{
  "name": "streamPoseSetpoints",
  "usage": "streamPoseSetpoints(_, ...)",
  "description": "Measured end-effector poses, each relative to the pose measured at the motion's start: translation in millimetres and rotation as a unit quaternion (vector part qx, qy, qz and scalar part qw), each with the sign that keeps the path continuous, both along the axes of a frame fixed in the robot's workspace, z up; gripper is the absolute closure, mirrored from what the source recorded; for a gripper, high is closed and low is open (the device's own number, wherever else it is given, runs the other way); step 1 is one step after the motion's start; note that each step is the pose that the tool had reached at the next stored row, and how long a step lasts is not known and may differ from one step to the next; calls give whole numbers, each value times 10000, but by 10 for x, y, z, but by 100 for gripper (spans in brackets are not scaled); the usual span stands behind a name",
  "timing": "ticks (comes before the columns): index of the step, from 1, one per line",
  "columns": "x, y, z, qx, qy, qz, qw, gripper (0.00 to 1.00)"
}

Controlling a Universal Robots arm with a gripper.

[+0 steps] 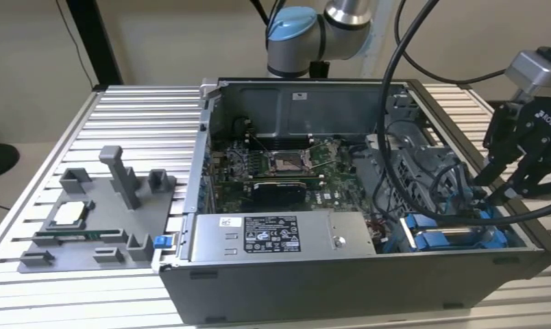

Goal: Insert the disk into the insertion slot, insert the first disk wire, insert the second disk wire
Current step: 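Insert the second disk wire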

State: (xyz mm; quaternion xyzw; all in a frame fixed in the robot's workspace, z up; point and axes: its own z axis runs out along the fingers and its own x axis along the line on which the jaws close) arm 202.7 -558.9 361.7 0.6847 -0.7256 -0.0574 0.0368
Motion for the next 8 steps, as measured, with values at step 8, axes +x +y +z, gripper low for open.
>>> streamPoseSetpoints(8,2,0,-28,24,0,0,10000,0)
